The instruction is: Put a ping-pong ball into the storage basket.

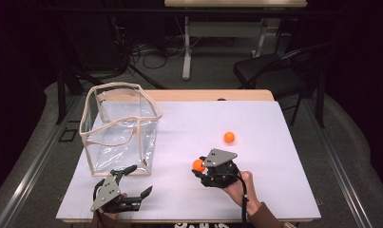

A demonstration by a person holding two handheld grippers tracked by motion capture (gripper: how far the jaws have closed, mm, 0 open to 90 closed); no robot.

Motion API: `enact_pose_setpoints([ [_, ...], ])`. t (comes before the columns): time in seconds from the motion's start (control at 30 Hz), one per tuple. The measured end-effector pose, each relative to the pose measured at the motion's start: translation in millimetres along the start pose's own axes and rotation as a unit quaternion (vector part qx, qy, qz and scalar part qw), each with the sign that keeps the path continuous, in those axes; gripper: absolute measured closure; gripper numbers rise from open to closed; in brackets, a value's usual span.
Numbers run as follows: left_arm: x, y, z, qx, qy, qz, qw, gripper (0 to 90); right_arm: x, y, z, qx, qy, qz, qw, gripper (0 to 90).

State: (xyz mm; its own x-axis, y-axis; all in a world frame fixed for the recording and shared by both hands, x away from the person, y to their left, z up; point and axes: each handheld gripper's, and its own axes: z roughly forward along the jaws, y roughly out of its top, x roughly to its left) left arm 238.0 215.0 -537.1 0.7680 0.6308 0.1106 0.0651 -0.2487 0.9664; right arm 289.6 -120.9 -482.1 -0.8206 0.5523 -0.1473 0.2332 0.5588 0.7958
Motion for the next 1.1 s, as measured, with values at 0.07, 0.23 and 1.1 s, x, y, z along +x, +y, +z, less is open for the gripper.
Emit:
enact_pose_setpoints([
  [0.07,0.0,0.0,0.0,0.000,0.000,0.000,1.0000,15.5,-0.4,0.8,-0.6,-0.001,0.001,0.001,1.0000,50.4],
  [0.23,0.1,0.0,0.2,0.000,-0.001,0.000,1.0000,15.5,-0.8,1.8,-1.6,-0.002,0.000,0.003,1.0000,50.4],
  [1.1,-0.5,0.3,0.3,-0.002,-0.001,-0.001,1.0000,15.5,-29.4,16.3,1.2,-0.005,-0.015,0.027,0.9995,50.5],
])
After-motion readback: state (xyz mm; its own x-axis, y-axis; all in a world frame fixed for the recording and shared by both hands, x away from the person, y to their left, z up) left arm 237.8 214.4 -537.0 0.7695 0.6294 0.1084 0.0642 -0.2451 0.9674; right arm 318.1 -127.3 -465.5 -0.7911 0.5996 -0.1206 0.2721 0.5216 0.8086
